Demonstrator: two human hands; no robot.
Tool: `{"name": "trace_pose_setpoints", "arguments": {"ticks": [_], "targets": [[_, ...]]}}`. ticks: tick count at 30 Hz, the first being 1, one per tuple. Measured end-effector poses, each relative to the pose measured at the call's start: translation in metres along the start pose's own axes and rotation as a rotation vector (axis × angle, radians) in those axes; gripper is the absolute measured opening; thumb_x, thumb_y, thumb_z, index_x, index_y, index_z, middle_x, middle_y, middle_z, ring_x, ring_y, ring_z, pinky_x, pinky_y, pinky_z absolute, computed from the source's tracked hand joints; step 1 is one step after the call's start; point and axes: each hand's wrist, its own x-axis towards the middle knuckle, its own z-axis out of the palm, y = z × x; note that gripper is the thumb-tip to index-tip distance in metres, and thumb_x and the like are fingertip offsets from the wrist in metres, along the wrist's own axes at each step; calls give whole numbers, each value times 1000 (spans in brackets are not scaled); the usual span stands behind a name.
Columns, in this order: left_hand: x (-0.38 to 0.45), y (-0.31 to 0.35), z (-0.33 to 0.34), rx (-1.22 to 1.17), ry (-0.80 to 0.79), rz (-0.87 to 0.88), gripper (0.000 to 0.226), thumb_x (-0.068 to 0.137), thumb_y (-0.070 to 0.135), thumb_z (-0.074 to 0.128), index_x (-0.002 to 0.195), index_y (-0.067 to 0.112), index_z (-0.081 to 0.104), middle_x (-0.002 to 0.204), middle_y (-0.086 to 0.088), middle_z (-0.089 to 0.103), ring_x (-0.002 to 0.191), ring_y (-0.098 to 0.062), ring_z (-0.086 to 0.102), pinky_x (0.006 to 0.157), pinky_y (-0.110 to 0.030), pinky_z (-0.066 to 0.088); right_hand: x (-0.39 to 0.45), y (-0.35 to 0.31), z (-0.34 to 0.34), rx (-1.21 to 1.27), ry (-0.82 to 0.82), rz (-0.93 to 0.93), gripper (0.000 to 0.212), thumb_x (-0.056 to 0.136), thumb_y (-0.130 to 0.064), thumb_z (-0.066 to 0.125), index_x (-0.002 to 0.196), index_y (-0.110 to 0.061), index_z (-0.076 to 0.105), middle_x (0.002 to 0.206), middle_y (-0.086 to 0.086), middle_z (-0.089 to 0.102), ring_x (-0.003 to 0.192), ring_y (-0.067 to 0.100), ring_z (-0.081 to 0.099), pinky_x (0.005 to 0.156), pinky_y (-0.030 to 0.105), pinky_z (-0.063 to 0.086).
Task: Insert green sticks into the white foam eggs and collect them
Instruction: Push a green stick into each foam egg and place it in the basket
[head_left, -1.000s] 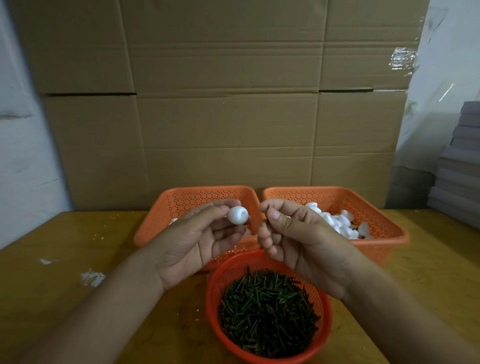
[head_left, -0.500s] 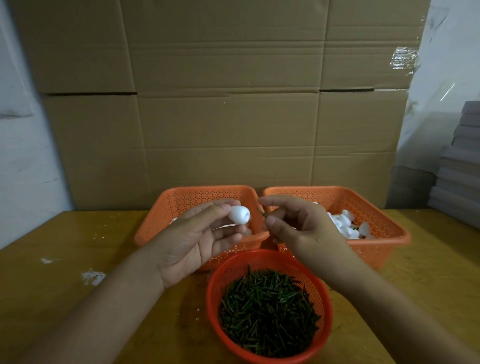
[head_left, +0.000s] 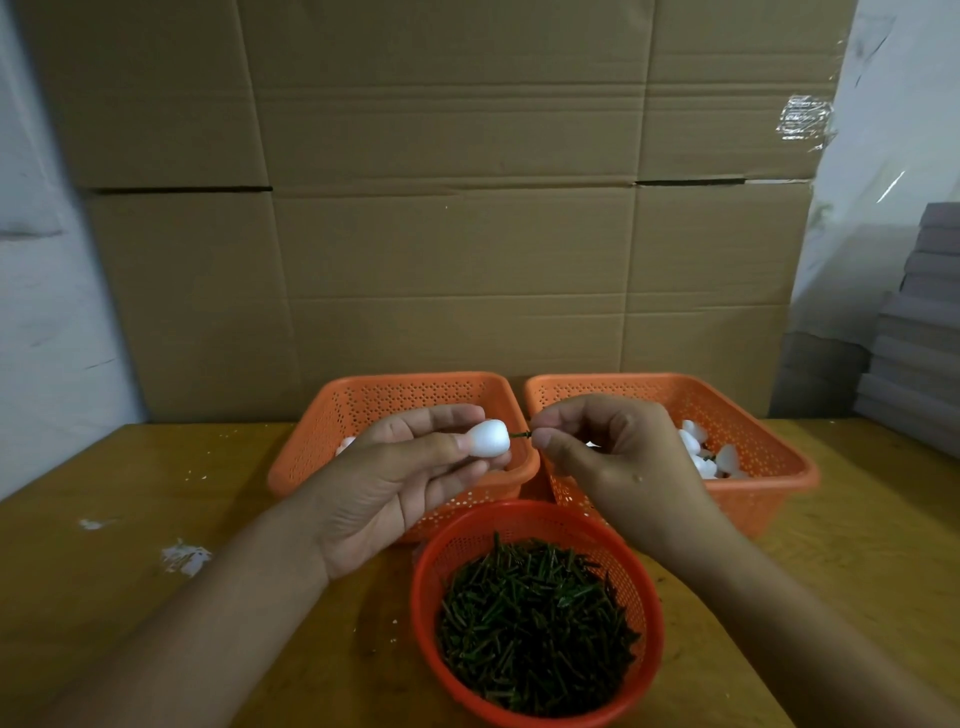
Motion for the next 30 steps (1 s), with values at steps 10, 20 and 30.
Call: {"name": "trace_pose_setpoints", "arguments": {"ticks": [10, 20, 30], "targets": [[-2, 0, 2, 16, -36, 19, 51, 72, 4, 77, 120, 2, 60, 124, -21, 68, 111, -31, 70, 79, -25, 60, 0, 2, 0, -92, -28, -27, 26, 91, -9, 70, 75, -30, 69, 62, -25, 64, 59, -5, 58, 59, 8, 39], [-3, -2, 3, 75, -53, 47, 41, 78, 1, 73, 117, 3, 61, 124, -20, 69, 111, -28, 70, 79, -23, 59, -3, 3, 3, -82, -40, 0, 12, 92, -17, 70, 81, -21, 73, 61, -20, 63, 58, -2, 57, 58, 11, 39], [-4, 0, 3, 136, -41, 70, 49, 73, 11, 79, 118, 6, 62, 121, -20, 70, 109, -30, 71, 79, -28, 59, -3, 0, 2, 13, -66, 39, 10, 91, -16, 71, 81, -18, 75, 68, -5, 69, 59, 1, 58, 59, 14, 42]]}}
